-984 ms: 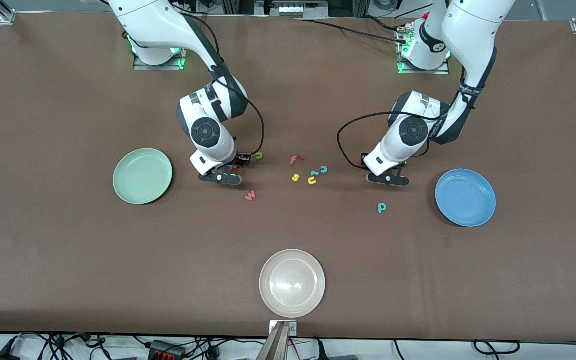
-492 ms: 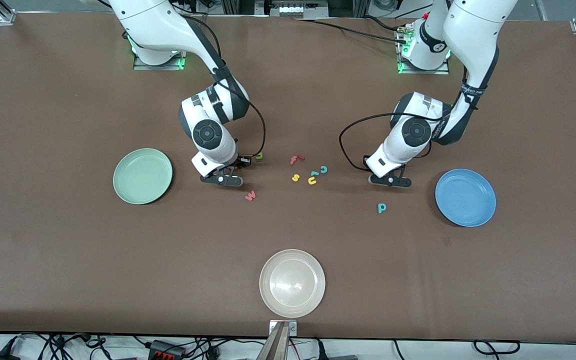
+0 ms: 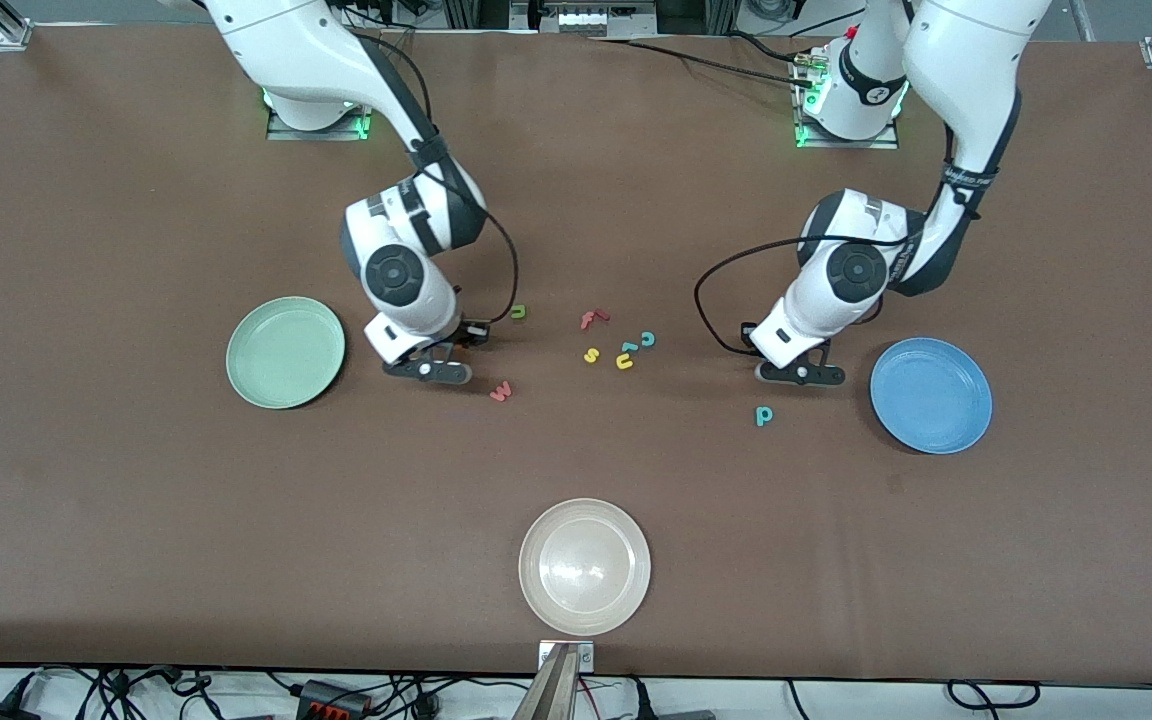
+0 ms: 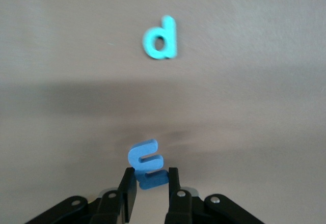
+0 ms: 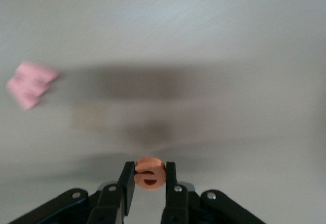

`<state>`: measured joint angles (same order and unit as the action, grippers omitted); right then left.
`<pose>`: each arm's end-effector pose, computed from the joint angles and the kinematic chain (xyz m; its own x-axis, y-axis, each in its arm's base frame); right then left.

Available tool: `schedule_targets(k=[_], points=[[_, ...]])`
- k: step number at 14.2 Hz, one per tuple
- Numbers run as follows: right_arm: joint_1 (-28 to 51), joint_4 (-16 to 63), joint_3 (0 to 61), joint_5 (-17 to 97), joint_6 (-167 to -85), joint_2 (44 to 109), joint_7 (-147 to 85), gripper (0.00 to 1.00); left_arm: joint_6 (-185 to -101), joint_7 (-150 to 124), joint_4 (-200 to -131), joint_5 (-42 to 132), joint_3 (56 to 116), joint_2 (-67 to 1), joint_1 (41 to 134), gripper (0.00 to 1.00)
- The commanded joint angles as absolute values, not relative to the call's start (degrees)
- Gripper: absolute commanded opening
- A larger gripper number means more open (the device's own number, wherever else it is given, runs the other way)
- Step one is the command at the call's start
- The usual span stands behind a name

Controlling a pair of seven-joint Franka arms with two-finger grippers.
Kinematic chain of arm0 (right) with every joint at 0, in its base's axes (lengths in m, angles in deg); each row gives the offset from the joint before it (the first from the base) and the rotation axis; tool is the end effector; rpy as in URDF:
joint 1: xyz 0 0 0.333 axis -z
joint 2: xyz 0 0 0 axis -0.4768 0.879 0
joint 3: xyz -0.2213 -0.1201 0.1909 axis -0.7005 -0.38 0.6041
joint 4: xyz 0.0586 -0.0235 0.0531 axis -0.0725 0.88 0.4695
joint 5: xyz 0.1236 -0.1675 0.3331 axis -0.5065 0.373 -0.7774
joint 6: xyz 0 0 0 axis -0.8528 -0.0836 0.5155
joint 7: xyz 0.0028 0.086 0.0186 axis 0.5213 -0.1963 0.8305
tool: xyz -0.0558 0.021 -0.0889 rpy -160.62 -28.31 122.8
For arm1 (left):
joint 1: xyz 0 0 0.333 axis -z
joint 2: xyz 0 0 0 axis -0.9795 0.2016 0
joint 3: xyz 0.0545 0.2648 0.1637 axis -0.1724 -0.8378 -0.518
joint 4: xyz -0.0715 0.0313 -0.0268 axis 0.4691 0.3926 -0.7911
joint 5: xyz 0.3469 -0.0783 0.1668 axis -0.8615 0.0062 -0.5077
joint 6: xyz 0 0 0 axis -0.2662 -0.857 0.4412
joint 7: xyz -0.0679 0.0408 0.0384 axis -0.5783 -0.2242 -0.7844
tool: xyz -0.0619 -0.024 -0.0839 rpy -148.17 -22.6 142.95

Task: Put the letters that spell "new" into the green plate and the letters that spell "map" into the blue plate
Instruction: 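Drop the orange and blue letters onto the green and blue plates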

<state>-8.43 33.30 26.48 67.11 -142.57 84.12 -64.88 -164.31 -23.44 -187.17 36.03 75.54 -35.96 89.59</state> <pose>0.5472 0.2907 0.2068 0.9844 -0.1281 -0.1203 -0.1241 -0.9915 0.0404 0.5365 -0.1860 0.2164 0.9930 -0.0267 -0.1154 -0.0244 -0.9995 0.0221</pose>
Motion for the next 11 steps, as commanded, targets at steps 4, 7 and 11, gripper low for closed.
schedule_targets(k=[4,7,11], points=[[-6.7,36.8,13.4,67.2,-134.5,80.0,-51.0,0.03,-152.8,-11.9,-180.5,25.9,75.7,-37.7,78.6,0.11],[-6.6,39.9,10.3,67.1,-133.8,79.5,-44.7,0.03,-153.2,-7.3,-179.7,23.9,75.8,-34.6,73.2,0.12],[-4.9,40.3,10.2,67.1,-135.4,81.8,-43.9,0.28,-156.8,-7.2,-180.2,24.1,76.3,-31.6,70.6,0.69]])
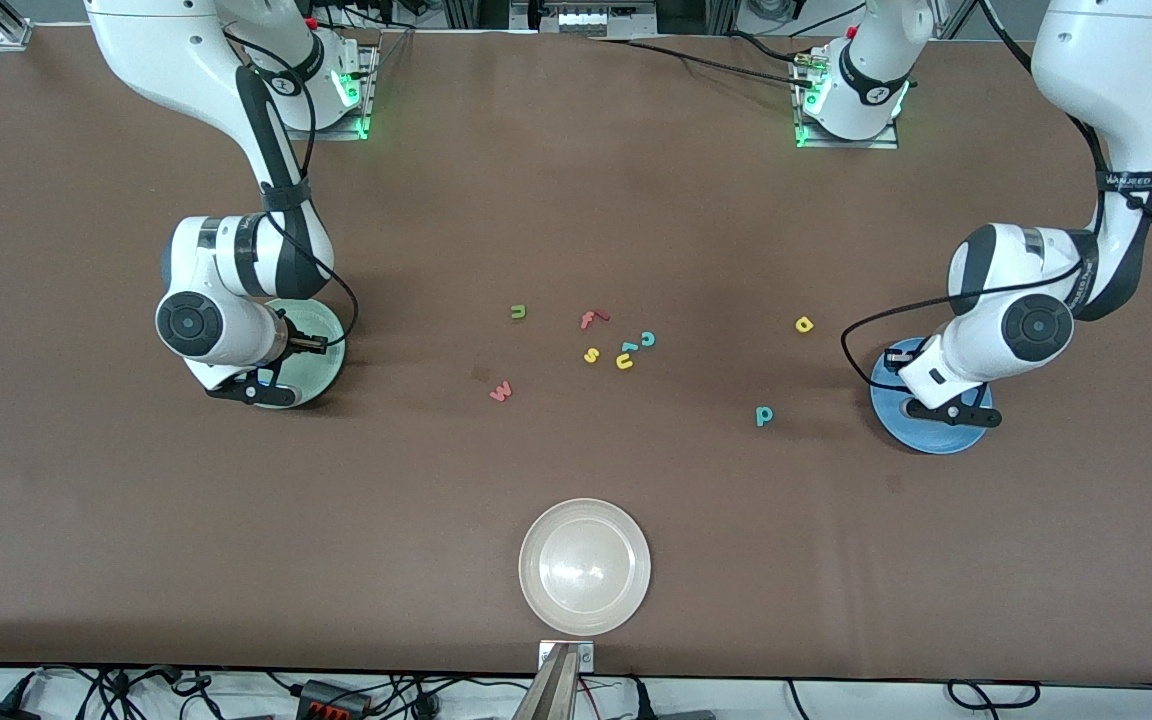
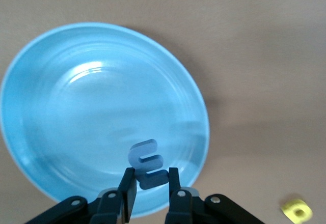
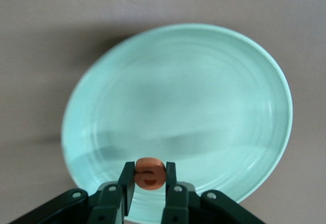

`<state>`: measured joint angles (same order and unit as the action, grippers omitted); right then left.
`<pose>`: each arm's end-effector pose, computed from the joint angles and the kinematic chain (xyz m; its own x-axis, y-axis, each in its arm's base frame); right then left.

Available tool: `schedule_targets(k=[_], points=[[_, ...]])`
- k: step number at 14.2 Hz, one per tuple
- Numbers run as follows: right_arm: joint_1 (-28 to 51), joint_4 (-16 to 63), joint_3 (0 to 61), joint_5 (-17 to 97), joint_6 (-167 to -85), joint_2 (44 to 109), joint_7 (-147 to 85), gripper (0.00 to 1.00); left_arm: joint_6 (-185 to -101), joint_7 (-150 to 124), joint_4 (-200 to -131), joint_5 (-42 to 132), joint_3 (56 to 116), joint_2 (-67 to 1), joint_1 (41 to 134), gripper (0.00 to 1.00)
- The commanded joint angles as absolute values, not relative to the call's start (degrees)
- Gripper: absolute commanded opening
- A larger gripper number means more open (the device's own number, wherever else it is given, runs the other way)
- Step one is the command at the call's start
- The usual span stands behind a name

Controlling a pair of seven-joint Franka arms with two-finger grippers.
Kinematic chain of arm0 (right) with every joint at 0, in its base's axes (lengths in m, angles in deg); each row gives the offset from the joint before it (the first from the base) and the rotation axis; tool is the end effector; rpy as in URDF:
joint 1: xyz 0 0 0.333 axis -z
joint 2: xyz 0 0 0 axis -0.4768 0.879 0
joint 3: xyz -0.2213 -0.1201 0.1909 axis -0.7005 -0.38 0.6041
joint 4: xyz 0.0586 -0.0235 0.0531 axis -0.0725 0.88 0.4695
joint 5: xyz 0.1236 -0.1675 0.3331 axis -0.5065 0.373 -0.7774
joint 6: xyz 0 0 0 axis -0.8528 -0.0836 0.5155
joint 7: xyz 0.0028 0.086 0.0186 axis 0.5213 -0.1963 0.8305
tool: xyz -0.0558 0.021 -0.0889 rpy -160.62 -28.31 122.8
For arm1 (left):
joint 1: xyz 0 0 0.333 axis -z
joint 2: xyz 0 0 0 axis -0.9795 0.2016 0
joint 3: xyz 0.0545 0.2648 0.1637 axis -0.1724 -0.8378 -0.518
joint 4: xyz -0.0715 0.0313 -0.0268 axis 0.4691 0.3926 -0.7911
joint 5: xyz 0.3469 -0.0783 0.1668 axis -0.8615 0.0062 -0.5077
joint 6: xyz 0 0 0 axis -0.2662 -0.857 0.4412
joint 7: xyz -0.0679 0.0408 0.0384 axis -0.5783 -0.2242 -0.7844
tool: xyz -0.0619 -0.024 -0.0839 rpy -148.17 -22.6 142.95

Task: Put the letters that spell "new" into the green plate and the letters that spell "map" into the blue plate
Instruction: 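Drop the orange and blue letters onto the green and blue plates, then move the right gripper to the green letter while the left gripper reaches yellow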

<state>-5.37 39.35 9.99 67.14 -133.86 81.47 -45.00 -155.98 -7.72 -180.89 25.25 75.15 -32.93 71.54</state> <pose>0.5671 0.0859 0.2093 0.9575 -0.1298 -0.2577 -0.0941 -0.9847 0.1465 0.5854 -0.0009 0.2164 0.9763 -0.1039 -0.1900 -0.1181 -0.9908 -0.0654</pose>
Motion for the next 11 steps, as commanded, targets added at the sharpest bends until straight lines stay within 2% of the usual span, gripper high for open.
schedule_targets(k=[1,2,6,11], points=[[-4.9,40.2,10.2,66.9,-136.7,82.7,-43.9,0.67,-156.4,-6.9,-180.2,24.1,76.3,-31.8,70.5,1.00],[-5.1,39.8,10.1,66.7,-136.7,82.4,-44.0,1.00,-155.2,-6.5,-179.9,24.1,76.7,-32.4,70.5,1.00],[-8.2,33.7,10.6,66.2,-129.3,78.0,-45.2,1.00,-149.4,-12.9,-180.8,24.9,81.4,-36.0,70.5,1.00],[-20.8,32.2,10.6,57.8,-132.9,79.7,-46.5,1.00,-156.6,-19.4,-190.9,31.4,86.7,-38.9,65.5,1.00]])
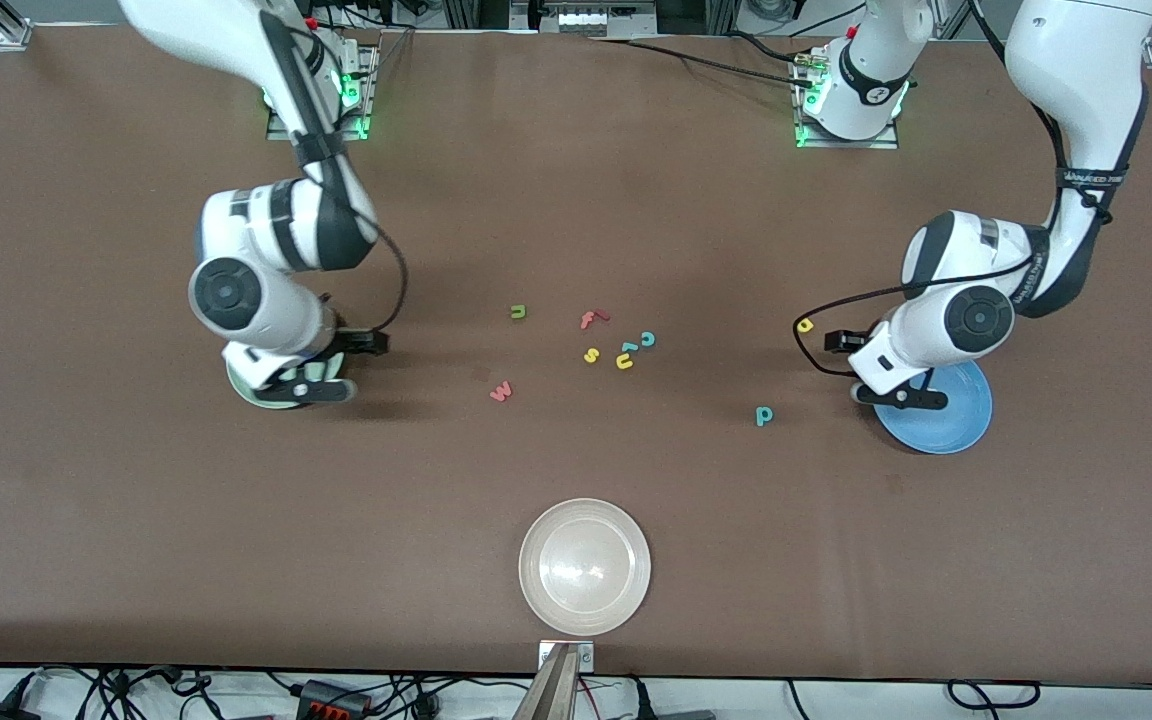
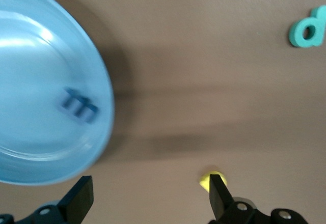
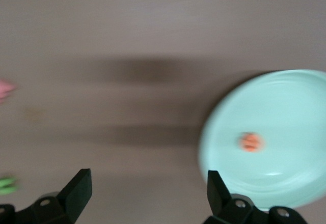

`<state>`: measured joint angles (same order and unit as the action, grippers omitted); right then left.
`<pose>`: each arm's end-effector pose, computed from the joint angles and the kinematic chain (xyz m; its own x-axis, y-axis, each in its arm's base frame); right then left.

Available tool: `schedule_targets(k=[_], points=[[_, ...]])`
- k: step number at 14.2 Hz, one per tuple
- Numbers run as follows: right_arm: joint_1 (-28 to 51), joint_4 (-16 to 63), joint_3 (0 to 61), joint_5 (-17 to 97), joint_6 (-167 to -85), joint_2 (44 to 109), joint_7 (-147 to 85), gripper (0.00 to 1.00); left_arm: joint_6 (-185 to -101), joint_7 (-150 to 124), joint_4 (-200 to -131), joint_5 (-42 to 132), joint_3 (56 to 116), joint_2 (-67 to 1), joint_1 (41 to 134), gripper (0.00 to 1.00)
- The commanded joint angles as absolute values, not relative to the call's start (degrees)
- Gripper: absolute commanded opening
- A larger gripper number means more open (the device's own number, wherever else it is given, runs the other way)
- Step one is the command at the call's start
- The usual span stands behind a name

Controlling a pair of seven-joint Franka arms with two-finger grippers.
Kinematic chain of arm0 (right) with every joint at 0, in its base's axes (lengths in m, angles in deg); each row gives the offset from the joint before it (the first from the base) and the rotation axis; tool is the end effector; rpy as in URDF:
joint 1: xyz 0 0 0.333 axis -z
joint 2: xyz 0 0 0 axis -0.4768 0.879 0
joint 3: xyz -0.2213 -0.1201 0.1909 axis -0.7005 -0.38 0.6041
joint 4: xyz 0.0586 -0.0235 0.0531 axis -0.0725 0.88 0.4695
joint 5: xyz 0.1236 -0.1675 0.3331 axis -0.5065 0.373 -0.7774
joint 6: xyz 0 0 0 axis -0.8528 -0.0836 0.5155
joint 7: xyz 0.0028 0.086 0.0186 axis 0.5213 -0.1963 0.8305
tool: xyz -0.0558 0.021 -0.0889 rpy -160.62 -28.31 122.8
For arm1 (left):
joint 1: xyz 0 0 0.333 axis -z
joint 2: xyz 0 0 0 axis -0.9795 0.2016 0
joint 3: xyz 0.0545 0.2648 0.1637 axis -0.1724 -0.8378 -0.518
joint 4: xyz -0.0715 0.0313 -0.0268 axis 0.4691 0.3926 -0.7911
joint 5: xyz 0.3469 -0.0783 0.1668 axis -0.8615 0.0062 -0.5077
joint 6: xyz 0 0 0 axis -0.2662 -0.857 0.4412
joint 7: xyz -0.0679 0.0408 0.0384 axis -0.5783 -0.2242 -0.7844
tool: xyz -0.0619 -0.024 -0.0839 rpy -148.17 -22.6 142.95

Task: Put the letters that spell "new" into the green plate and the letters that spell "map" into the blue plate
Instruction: 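Move the right gripper to the green letter while the left gripper reaches yellow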

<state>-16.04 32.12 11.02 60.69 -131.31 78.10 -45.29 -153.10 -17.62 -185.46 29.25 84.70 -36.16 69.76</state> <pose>0.5712 0.2306 0.2845 0.9866 0.0394 -0.1585 0.0388 -0.9992 -0.0074 0.5519 -0.0783 0.2233 0.9686 -0.0226 -0.2476 -0.0254 -0.9996 -0.0081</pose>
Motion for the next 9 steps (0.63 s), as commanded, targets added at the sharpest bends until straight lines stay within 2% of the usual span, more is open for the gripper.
schedule_targets(k=[1,5,7,9], points=[[-23.1,32.2,10.6,57.7,-133.2,80.3,-49.3,1.00,-157.0,-21.6,-191.8,31.5,87.2,-38.9,65.2,1.00],[-30.1,32.1,10.6,56.2,-137.2,83.6,-53.9,1.00,-157.0,-37.9,-192.5,31.5,90.4,-37.4,66.2,1.00],[-31.9,32.0,10.7,54.7,-139.8,84.5,-56.1,0.88,-157.5,-42.7,-192.5,31.5,90.7,-35.6,67.3,1.00],[-33.6,31.4,10.7,53.7,-141.8,86.0,-57.7,0.84,-158.2,-45.7,-192.6,31.5,90.7,-35.3,68.0,0.98]])
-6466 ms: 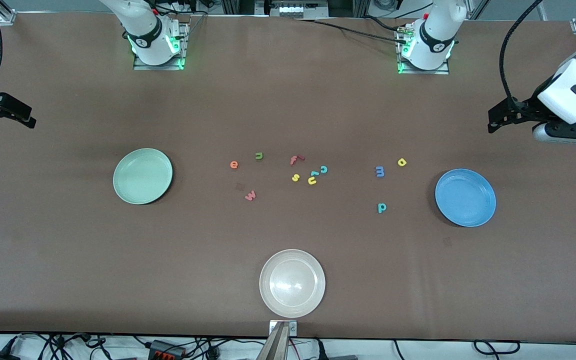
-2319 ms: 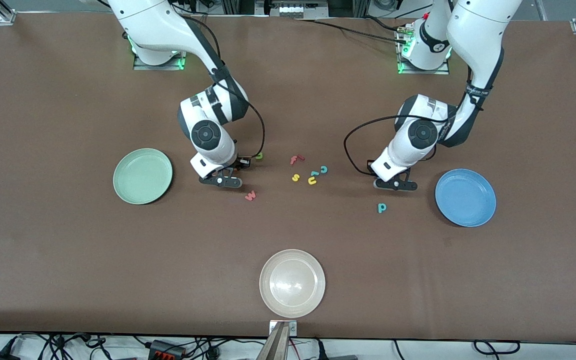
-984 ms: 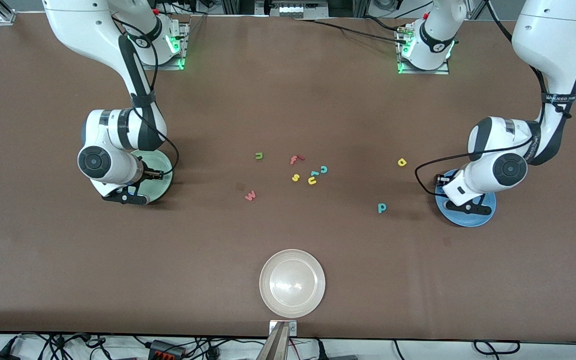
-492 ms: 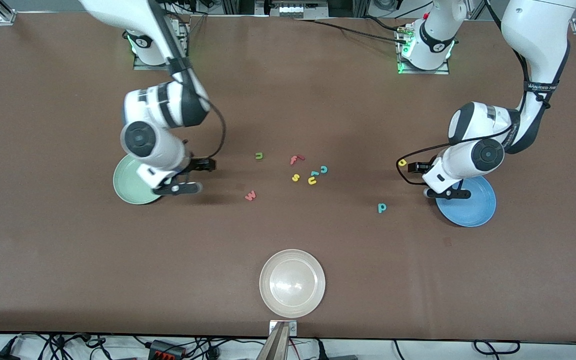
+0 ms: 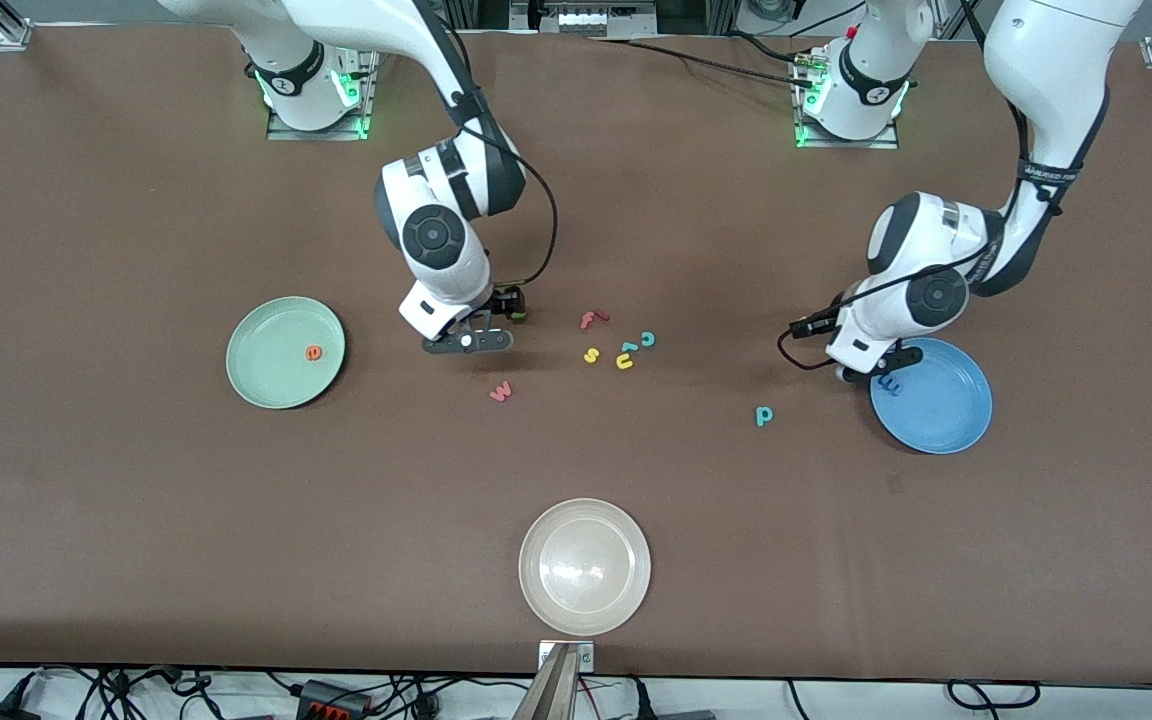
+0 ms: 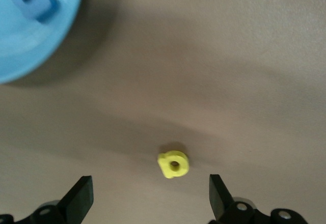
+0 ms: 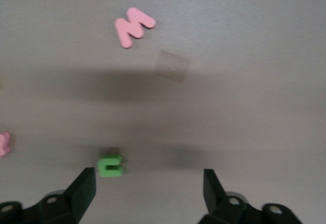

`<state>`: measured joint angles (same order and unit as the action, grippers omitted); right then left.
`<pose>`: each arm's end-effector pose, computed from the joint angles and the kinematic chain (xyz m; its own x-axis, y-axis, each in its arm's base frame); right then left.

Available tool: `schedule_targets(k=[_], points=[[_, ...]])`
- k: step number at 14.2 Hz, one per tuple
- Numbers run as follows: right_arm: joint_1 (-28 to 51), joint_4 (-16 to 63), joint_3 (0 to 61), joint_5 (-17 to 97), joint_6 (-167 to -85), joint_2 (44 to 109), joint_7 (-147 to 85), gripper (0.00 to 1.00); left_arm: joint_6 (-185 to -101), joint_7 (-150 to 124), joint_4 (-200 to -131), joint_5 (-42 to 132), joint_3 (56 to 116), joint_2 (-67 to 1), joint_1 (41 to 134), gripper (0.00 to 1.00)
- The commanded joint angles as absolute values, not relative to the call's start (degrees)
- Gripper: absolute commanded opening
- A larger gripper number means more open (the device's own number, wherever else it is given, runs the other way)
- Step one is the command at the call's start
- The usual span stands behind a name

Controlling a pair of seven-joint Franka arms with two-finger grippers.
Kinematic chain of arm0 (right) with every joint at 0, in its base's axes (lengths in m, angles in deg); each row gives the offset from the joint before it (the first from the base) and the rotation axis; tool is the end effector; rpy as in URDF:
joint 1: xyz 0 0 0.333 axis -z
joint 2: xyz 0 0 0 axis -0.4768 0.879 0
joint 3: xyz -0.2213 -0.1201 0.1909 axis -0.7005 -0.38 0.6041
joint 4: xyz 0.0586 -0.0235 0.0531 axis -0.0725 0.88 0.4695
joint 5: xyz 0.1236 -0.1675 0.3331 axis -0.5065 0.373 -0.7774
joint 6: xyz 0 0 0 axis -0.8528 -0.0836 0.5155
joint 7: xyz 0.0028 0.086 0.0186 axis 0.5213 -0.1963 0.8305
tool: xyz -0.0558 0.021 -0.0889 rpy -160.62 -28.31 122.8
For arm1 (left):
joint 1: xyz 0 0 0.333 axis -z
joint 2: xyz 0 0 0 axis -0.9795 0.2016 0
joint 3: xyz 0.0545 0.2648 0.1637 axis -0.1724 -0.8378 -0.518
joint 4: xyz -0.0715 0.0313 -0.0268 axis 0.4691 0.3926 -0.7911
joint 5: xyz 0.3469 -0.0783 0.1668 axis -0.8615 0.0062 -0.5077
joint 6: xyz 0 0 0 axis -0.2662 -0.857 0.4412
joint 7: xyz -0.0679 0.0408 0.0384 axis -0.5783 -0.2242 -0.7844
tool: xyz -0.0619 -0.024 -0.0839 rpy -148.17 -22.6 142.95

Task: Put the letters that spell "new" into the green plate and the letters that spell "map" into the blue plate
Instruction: 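Move the right gripper to the green letter while the left gripper reaches yellow, then grasp the green and yellow letters with the right and left grippers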

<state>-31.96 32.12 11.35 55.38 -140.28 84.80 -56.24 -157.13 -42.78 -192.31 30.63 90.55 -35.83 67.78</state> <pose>0.4948 0.3838 0.2284 0.9924 0.0639 -0.1053 0.0643 -0.9979 0.0000 0.5077 -0.1155 0.1907 0.8932 0.3461 -0.2871 0.3365 -0.9380 -0.0838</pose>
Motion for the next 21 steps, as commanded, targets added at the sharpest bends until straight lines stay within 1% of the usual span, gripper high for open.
schedule_targets(k=[1,2,3,5,6,7,8,10,11,12,15,16,19,21], points=[[-34.3,31.0,10.7,53.7,-143.0,86.8,-58.9,0.84,-158.2,-46.3,-192.6,31.5,90.7,-34.6,68.6,0.82],[-35.1,30.8,10.7,53.7,-143.8,87.7,-59.9,0.84,-158.5,-46.5,-192.6,31.5,90.7,-33.9,69.2,0.69],[-35.8,30.5,10.6,53.6,-144.6,88.8,-61.0,0.82,-159.1,-46.5,-192.6,31.5,90.7,-33.3,69.1,0.64],[-36.6,29.5,10.7,52.8,-145.2,90.4,-61.9,0.81,-159.8,-46.5,-192.4,31.5,90.7,-32.2,69.1,0.61],[-37.0,29.5,10.7,52.1,-145.3,91.1,-61.9,0.78,-160.9,-46.4,-192.3,31.4,90.6,-31.7,69.0,0.58],[-37.1,29.1,10.7,51.5,-145.4,91.6,-61.9,0.77,-161.3,-46.4,-192.4,31.4,90.6,-31.5,68.9,0.52],[-37.3,28.9,10.7,51.3,-145.4,92.0,-61.9,0.71,-161.3,-46.4,-192.4,31.4,90.7,-31.6,69.0,0.38],[-37.7,29.0,10.7,51.3,-145.4,92.2,-61.8,0.63,-161.3,-46.3,-192.2,31.3,90.7,-31.8,69.0,0.19],[-37.8,29.0,10.8,51.3,-145.3,92.3,-61.7,0.59,-161.2,-45.8,-192.2,31.2,90.6,-32.1,69.0,0.14],[-37.8,29.0,10.8,51.3,-145.1,92.4,-61.6,0.54,-160.9,-45.8,-192.0,31.2,90.6,-32.3,68.8,0.13],[-37.6,29.1,11.9,51.1,-145.0,92.7,-61.7,0.44,-160.5,-45.8,-191.3,31.2,90.7,-33.7,68.7,0.10],[-37.6,29.1,11.9,51.1,-144.9,92.7,-61.7,0.40,-158.3,-45.8,-190.2,31.2,90.7,-34.2,68.7,0.10],[-37.2,29.3,11.9,51.1,-144.7,92.7,-61.3,0.24,-145.3,-42.0,-180.5,28.3,90.0,-34.2,68.5,0.10],[-36.7,29.2,11.9,51.1,-144.7,92.6,-60.8,0.14,-141.4,-37.5,-176.3,25.0,89.8,-33.9,66.3,0.10]])
